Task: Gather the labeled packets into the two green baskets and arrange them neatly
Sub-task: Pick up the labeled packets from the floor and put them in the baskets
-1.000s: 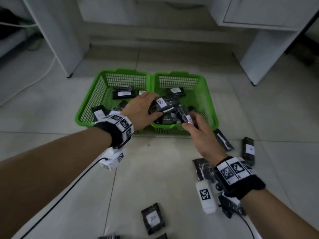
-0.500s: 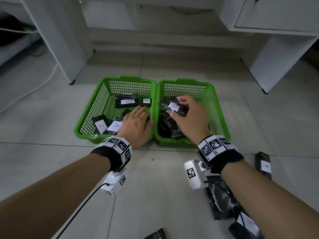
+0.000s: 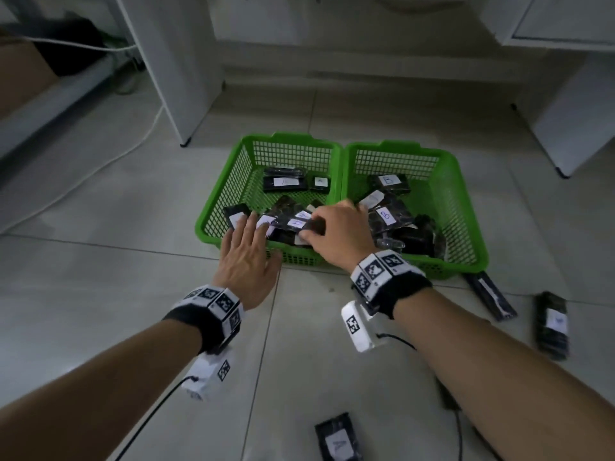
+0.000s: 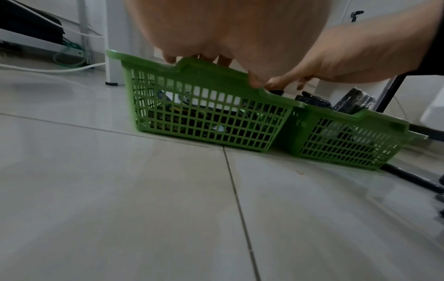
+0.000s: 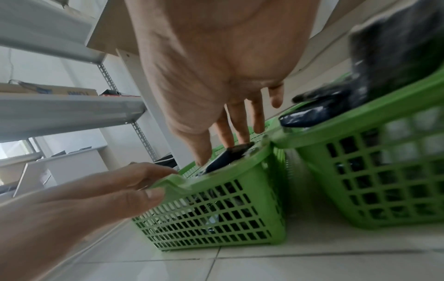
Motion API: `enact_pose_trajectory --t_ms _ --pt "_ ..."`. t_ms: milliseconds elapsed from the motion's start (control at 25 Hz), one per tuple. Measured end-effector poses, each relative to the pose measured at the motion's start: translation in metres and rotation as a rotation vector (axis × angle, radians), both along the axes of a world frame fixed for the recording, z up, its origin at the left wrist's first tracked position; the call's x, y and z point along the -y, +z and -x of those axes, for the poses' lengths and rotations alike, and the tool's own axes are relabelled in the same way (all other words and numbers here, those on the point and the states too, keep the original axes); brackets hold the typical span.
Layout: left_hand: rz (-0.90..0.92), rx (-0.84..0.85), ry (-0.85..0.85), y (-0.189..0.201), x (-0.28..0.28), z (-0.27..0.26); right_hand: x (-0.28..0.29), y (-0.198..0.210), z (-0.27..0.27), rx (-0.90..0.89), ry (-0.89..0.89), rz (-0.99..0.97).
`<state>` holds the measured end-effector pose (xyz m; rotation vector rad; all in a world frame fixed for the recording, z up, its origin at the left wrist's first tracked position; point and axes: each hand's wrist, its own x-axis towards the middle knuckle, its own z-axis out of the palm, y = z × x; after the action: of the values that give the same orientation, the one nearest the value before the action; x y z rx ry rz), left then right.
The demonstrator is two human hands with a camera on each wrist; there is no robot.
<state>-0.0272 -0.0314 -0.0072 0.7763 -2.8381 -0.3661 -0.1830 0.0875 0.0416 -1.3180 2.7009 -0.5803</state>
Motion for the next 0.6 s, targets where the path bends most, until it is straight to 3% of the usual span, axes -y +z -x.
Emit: enact_pose_trajectory --t_ms 120,240,320,400,480,600 --pt "0.038 -0.137 -0.085 0.012 -0.023 0.007 -0.059 0.003 0.007 -0.09 -0.047 0.216" --pt "0.093 -0.29 -0.348 0.019 -0.063 0.022 -0.138 -0.006 0.018 -0.126 -0.165 0.252" --pt "0.041 -0.291 -0.572 0.021 -0.098 0.038 -0.199 -0.014 0.02 -0.086 -0.283 0.215" --pt "-0.064 -0.192 -0.759 0.018 -0.13 0.056 -0.252 -0.018 0.017 0.024 -0.402 0.092" --pt "-0.149 0.012 -0.861 0.014 -0.163 0.073 -0.291 -0.023 0.01 0.133 -0.487 -0.093" --pt "-0.117 0.322 -0.974 0.002 -0.209 0.087 -0.328 -0.034 -0.004 0.283 -0.545 -0.277"
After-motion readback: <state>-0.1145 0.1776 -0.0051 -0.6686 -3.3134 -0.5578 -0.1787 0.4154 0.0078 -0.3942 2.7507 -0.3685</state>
